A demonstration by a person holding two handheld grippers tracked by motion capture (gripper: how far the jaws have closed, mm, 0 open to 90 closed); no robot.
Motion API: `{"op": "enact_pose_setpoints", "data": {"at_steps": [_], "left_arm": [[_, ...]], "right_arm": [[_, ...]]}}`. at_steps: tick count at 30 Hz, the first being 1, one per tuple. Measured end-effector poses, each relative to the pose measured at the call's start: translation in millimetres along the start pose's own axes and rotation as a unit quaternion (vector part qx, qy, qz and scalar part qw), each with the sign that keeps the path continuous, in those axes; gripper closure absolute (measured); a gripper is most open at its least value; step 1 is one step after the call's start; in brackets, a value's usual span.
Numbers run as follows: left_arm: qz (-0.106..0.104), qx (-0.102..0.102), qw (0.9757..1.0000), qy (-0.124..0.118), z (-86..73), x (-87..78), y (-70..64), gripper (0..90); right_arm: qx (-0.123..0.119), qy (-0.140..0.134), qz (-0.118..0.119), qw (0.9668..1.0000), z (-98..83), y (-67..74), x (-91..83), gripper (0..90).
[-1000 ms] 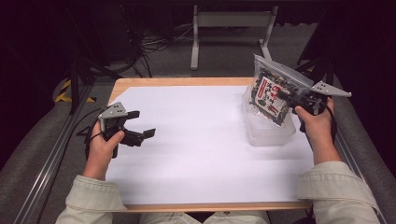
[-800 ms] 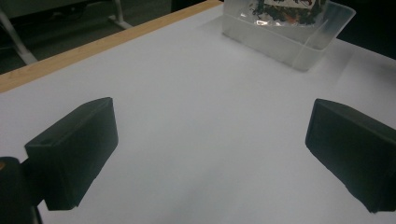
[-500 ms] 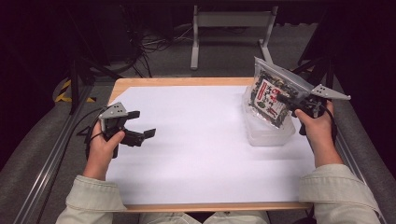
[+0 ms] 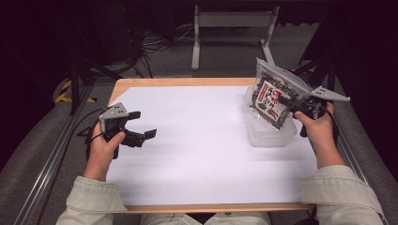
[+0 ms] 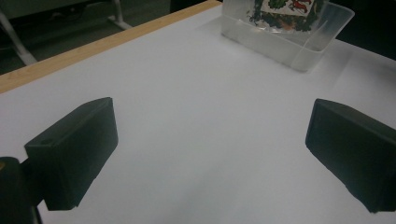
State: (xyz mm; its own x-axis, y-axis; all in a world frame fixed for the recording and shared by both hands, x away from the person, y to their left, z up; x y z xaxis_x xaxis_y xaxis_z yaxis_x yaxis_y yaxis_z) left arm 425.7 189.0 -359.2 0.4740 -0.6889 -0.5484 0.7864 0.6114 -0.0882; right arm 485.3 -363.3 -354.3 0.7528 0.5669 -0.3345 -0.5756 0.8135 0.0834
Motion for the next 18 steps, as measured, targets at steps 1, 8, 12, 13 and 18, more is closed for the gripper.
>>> {"op": "enact_pose_setpoints", "data": {"at_steps": [1, 8, 12, 13, 18], "left_arm": [[0.0, -0.002, 1.0, -0.001, 0.0, -0.1, -0.4, 3.2], [-0.001, -0.001, 1.0, 0.0, 0.0, -0.5, -1.0, 3.1], [0.0, 0.0, 1.0, -0.001, 0.1, -0.6, -1.0, 3.1], [0.0, 0.0, 1.0, 0.0, 0.0, -0.6, -1.0, 3.1], [-0.002, -0.005, 1.0, 0.001, -0.4, 0.1, -0.8, 3.1]], "right_arm": [[-0.001, 0.002, -0.003, 1.0, -1.7, 0.7, 1.3, 75.5], [-0.015, 0.015, -0.008, 0.9998, -7.4, 8.0, 7.5, 75.6], [-0.003, 0.011, -0.005, 0.9999, -9.0, 4.0, 6.5, 75.5], [0.002, 0.009, -0.005, 0.9999, -9.5, 2.2, 6.2, 75.4], [-0.004, 0.006, -0.008, 0.9999, -6.1, 2.8, 5.4, 74.7]]}}
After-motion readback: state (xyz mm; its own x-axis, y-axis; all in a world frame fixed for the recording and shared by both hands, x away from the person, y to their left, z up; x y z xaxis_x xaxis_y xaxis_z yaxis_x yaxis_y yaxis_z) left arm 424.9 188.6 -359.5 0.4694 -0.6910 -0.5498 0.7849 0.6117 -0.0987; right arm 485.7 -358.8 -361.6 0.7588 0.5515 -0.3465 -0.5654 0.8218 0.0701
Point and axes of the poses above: each handheld gripper's, and its own axes: x roughly forward along the jaws, z roughly out of its top, y roughly to its left, the point moved 3 cm from there along x, roughly forward along the jaws, and after that the axes turned 6 degrees about y, right-handed, at the moved point
